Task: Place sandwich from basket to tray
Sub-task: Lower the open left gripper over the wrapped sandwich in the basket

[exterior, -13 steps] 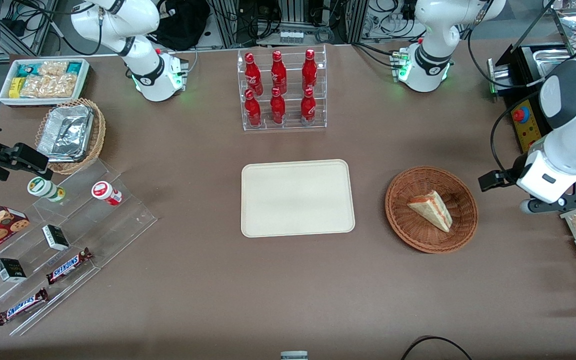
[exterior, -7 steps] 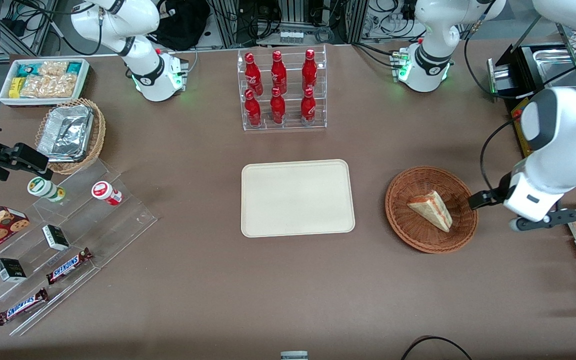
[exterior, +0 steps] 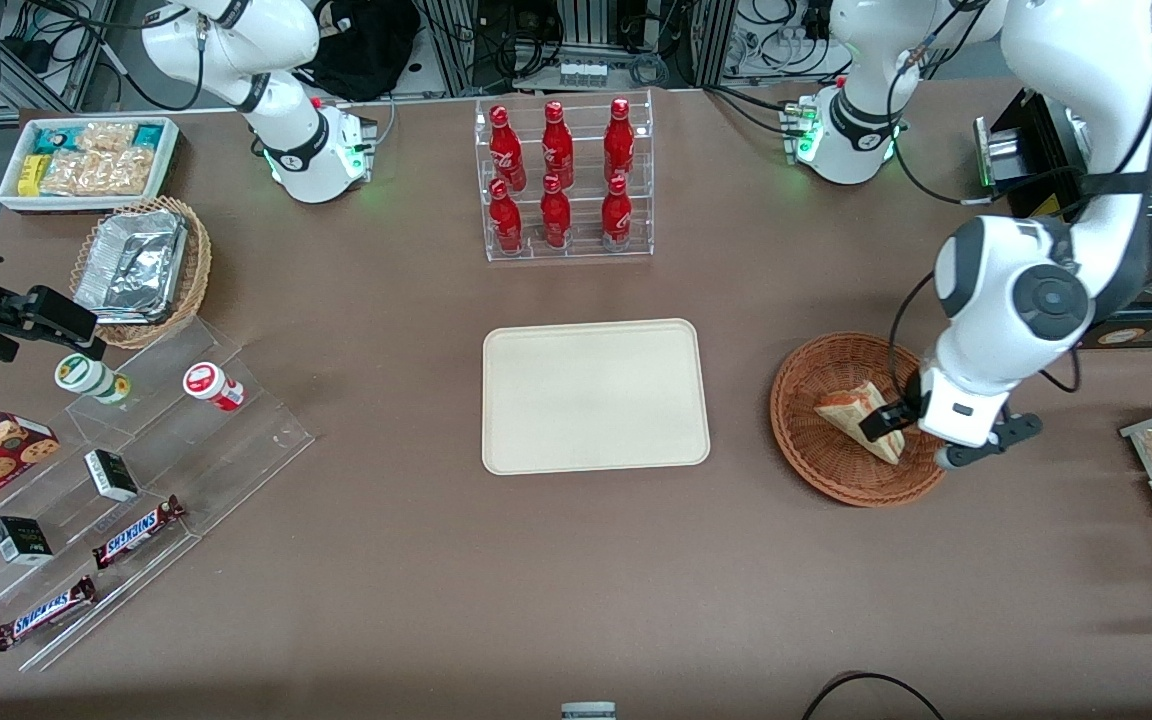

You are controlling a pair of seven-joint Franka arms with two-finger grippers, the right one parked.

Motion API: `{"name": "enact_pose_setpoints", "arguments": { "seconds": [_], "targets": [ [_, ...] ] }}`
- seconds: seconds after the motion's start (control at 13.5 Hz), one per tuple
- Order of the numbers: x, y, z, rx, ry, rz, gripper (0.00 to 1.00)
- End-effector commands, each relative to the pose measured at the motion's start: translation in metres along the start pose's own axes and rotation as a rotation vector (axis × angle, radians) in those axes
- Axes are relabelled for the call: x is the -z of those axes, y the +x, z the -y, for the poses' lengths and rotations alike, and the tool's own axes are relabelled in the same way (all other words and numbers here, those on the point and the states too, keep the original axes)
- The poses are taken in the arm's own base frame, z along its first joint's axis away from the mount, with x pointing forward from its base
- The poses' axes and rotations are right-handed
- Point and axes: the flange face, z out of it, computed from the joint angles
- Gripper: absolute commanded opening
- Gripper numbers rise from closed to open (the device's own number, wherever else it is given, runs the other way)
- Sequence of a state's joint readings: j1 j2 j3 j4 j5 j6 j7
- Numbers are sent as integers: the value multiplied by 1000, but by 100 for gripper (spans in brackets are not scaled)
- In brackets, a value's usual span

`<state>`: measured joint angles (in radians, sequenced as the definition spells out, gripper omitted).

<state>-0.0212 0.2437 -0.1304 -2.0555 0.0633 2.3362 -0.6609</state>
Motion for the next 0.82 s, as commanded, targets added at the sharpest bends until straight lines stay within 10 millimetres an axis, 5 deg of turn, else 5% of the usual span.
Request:
{"name": "enact_pose_setpoints", "arguments": {
  "seconds": [0.0,0.22,0.74],
  "targets": [
    [-5,-20,15,150,-17,-27,100],
    [-13,-23,17,292,-10,-15,100],
    [-43,-37,20,324,27,31,100]
  ]
}}
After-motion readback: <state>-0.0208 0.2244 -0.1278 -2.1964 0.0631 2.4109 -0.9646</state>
